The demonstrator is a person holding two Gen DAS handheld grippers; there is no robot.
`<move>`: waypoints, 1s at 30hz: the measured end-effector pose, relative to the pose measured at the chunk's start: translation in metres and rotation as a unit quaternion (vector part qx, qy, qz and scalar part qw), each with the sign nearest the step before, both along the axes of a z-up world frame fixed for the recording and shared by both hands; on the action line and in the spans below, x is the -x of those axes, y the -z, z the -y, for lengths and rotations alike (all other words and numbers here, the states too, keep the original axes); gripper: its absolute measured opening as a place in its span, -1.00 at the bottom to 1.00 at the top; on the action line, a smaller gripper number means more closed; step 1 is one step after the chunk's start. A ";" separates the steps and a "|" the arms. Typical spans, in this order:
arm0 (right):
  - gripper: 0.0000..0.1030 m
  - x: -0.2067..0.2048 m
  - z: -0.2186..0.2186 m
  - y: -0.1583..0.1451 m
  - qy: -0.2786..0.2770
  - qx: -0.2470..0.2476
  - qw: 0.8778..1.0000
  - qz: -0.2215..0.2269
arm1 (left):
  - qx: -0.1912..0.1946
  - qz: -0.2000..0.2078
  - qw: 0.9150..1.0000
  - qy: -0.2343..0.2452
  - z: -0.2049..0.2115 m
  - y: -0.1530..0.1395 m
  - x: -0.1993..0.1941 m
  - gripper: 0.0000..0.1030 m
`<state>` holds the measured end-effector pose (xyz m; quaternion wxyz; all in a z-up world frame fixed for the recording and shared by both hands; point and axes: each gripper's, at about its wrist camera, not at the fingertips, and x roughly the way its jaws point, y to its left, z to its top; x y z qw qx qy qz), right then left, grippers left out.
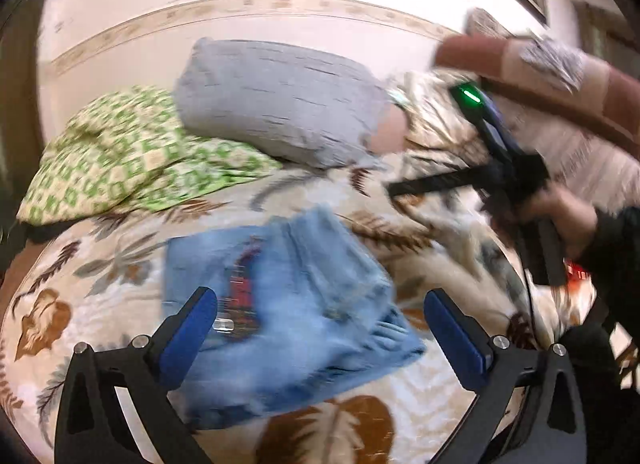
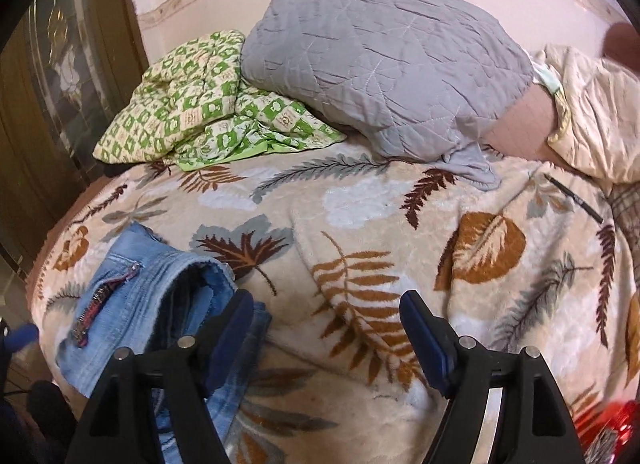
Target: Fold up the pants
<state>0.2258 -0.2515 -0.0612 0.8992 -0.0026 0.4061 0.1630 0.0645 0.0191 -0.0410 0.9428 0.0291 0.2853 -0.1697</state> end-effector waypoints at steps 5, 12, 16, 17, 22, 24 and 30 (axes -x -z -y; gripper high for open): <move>0.55 0.011 -0.006 -0.004 -0.023 -0.039 0.999 -0.015 | 0.072 -0.065 0.994 -0.051 -0.059 -0.001 -0.043 0.99; 0.57 0.041 -0.040 0.000 -0.087 -0.064 0.993 -0.043 | 0.164 -0.153 0.970 -0.097 -0.115 0.024 -0.106 0.99; 0.57 0.056 -0.057 0.012 -0.103 -0.096 0.988 -0.067 | 0.195 -0.211 0.953 -0.093 -0.128 0.042 -0.149 0.99; 0.57 0.058 -0.061 0.015 -0.104 -0.105 0.986 -0.072 | 0.201 -0.223 0.949 -0.093 -0.130 0.046 -0.158 0.99; 0.57 0.063 -0.080 0.032 -0.108 -0.131 0.981 -0.090 | 0.224 -0.294 0.925 -0.086 -0.130 0.077 -0.199 0.99; 0.57 0.062 -0.088 0.038 -0.107 -0.140 0.980 -0.096 | 0.231 -0.308 0.918 -0.093 -0.129 0.087 -0.209 0.99; 0.11 0.056 -0.103 0.054 -0.109 -0.162 0.975 -0.110 | 0.225 -0.313 0.920 -0.069 -0.120 0.090 -0.216 0.99</move>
